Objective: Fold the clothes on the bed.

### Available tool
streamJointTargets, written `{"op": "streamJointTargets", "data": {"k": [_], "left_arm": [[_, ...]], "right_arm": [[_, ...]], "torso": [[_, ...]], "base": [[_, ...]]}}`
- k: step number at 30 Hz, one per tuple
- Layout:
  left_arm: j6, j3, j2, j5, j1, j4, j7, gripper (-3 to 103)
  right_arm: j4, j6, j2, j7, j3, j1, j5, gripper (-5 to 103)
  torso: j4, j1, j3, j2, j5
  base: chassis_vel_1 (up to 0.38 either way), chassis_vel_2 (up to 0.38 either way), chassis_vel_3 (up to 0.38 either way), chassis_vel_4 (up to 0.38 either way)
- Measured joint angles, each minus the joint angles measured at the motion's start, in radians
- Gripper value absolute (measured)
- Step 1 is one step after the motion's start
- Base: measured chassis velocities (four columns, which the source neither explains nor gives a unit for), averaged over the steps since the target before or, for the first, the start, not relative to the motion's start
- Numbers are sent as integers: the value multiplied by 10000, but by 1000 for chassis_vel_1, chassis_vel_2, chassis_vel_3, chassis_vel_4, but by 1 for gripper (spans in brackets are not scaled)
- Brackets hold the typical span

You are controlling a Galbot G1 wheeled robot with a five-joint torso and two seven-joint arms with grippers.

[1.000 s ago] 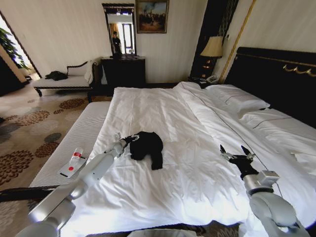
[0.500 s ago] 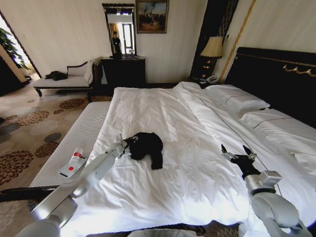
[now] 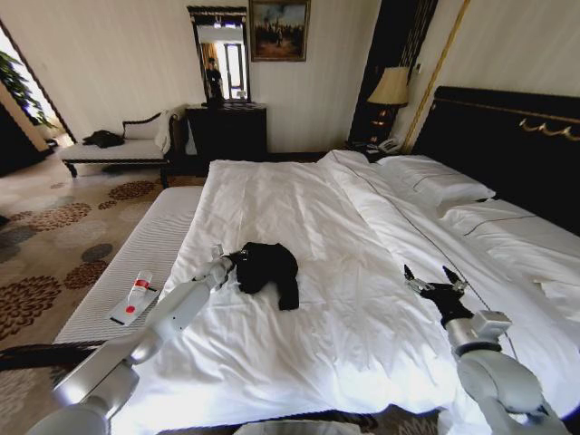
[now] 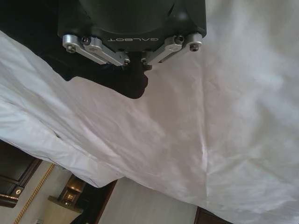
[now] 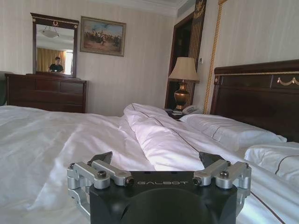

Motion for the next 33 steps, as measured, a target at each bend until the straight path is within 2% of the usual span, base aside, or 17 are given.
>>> {"op": "streamJointTargets", "data": {"k": [3,4,5,7,9,10,13,15,16,17,18,19,20,21,25,31,33], "left_arm": [[-28,144,18,123,-28,-73,-18,3],[-36,201,18,165,-44,-98,-27,3],[-36,201,18,165,-44,-98,-27,3],[-58,298,10,253,-62,-150,-61,3],[-62,347,-13,303,-63,-217,-118,3],[-62,347,-13,303,-63,-217,-118,3],[-67,392,-6,330,-36,-349,-181,3],[-69,426,37,347,0,-462,-274,3],[-69,426,37,347,0,-462,-274,3],[-69,444,60,347,8,-512,-312,3],[-70,456,69,346,9,-531,-330,3],[-72,499,85,347,12,-580,-370,3],[-72,530,88,343,11,-606,-405,3],[-72,530,88,343,11,-606,-405,3],[-72,692,83,303,-32,-712,-521,3],[-72,785,88,268,-101,-771,-586,3],[-72,794,95,262,-106,-774,-594,3]], "right_arm": [[-71,-307,-695,764,-475,607,968,100],[-156,-465,-1008,1030,-715,967,1611,100],[-156,-465,-1008,1030,-715,967,1611,100],[-455,-782,-1709,1151,-1277,1752,3153,100],[-786,-1032,-2359,958,-1926,2494,4416,100],[-786,-1032,-2359,958,-1926,2494,4416,100],[-1490,-1483,-2939,427,-3065,3728,6050,100],[-2453,-1956,-3000,32,-4294,5290,7352,100],[-2453,-1956,-3000,32,-4294,5290,7352,100],[-2975,-2171,-2868,-92,-4961,6069,7813,100],[-3110,-2211,-2824,-127,-5136,6260,7892,100],[-3888,-2414,-2534,-285,-6094,7261,8144,100],[-4275,-2544,-2345,-363,-6535,7745,8243,100],[-4275,-2544,-2345,-363,-6535,7745,8243,100],[-6093,-2887,-1394,-617,-8095,9577,8289,100],[-7845,-2954,-446,-1173,-8937,10564,7573,100],[-8010,-2954,-360,-1250,-8999,10635,7468,100]], "torso": [[1,0,0,0,-1],[3,0,0,0,-1],[3,0,0,0,-1],[5,0,1,0,0],[4,1,1,-1,-1],[4,1,1,-1,-1],[-2,1,1,-1,0],[4,0,1,0,-3],[4,0,1,0,-3],[4,0,1,-1,-1],[3,1,2,-1,0],[5,1,2,-1,-1],[5,2,3,-2,0],[5,2,3,-2,0],[6,2,2,-2,-2],[1,2,2,-2,-2],[1,2,2,-2,-2]], "base": [[0,0,0,0],[0,0,0,0],[0,0,0,0],[0,0,0,0],[0,0,0,0],[0,0,0,0],[0,0,0,0],[0,0,0,0],[0,0,0,0],[0,0,0,0],[0,0,0,0],[0,0,0,0],[0,0,0,0],[0,0,0,0],[0,0,0,0],[0,0,0,0],[0,0,0,0]]}}
